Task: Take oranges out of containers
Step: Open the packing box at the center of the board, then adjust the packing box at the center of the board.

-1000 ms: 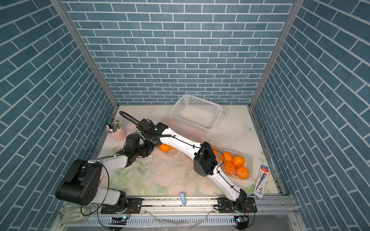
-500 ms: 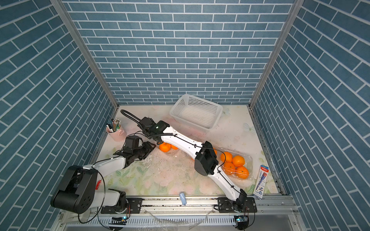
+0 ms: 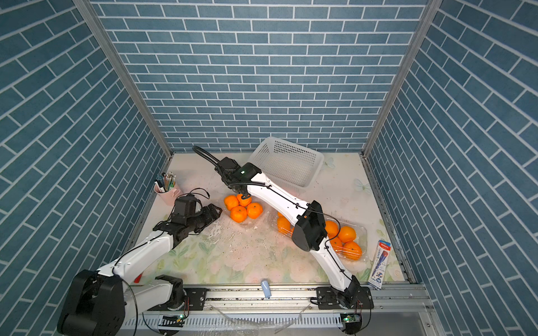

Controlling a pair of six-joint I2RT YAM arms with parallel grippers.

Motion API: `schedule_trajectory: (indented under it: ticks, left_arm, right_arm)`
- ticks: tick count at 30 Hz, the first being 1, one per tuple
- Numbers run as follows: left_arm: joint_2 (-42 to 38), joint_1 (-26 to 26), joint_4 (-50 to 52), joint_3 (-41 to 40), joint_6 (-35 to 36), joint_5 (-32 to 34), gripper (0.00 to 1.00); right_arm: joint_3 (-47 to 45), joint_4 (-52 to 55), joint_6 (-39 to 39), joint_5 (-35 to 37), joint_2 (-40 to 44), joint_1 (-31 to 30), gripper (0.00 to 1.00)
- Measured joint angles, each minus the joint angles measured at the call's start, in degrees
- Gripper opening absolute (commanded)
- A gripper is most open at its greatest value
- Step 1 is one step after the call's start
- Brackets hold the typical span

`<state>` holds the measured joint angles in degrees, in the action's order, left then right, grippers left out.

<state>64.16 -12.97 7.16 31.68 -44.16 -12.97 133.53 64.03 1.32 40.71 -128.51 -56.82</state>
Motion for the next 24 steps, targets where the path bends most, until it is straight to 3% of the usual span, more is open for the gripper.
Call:
schedule_trajectory:
  ticks: [11, 20, 24]
  left_arm:
    - [-0.3, 0.0, 5.8, 9.6, 11.9, -0.4, 0.91]
    - [17.3, 0.2, 6.5, 26.8, 23.8, -9.3, 0.94]
    - [25.2, 0.3, 5.0, 32.5, 27.9, -13.3, 0.94]
  right_arm:
    - [-20.7, -2.8, 7.6, -1.5, 17.3, 4.5, 0.64]
    - [-43.1, -11.3, 16.7, -3.1, 31.2, 8.6, 0.65]
    - [-52.9, -17.4, 18.4, -4.8, 40.4, 8.9, 0.72]
